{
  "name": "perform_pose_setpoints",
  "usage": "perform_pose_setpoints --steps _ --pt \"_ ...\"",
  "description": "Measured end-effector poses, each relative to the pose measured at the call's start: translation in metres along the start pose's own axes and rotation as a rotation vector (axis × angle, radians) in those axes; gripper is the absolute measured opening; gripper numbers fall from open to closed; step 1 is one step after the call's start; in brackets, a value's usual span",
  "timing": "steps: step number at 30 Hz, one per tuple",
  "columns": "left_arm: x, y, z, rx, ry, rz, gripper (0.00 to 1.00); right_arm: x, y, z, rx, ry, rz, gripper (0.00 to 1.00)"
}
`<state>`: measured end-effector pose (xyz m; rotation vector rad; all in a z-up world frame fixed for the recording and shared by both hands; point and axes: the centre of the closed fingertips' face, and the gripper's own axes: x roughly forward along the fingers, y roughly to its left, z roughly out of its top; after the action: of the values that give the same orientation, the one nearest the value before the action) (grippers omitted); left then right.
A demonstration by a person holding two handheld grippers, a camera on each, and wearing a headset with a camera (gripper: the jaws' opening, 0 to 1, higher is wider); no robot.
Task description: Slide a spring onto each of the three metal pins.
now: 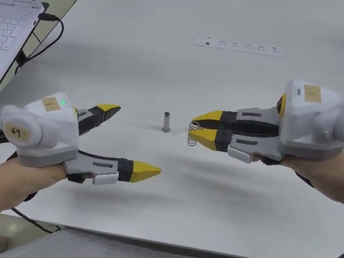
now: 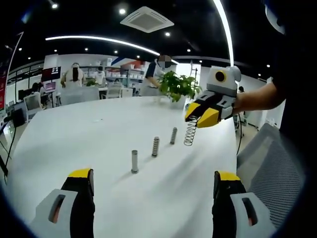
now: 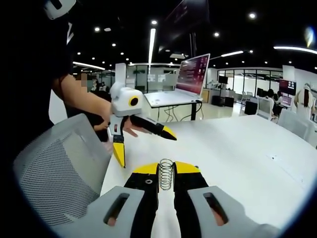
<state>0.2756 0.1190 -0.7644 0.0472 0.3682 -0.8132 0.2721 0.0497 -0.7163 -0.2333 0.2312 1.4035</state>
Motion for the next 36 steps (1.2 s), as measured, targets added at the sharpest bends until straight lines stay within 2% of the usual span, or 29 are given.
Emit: perform_pose_setpoints --steps 10,17,22,27,36 --pt "-0.006 0.003 -0.003 -0.006 0.007 0.007 0.98 0.013 -0.019 0.004 -0.017 0.007 -0.036 0.08" --pt "-0.010 0.005 -0.005 -0.016 0.004 0.014 0.98 0.030 -0.037 0.010 -0.019 -0.001 -0.068 0.08" --pt "-0.012 0.006 -0.008 -0.026 0.009 0.021 0.98 0.040 -0.047 0.015 0.018 -0.028 -0.088 0.08" --pt "-0.015 0.008 -0.011 -0.035 0.009 0.029 0.98 0.048 -0.053 0.019 0.024 -0.035 -0.097 0.08" --pt "-0.015 0.007 -0.012 -0.042 0.013 0.028 0.98 0.059 -0.065 0.012 0.064 -0.028 -0.119 0.08"
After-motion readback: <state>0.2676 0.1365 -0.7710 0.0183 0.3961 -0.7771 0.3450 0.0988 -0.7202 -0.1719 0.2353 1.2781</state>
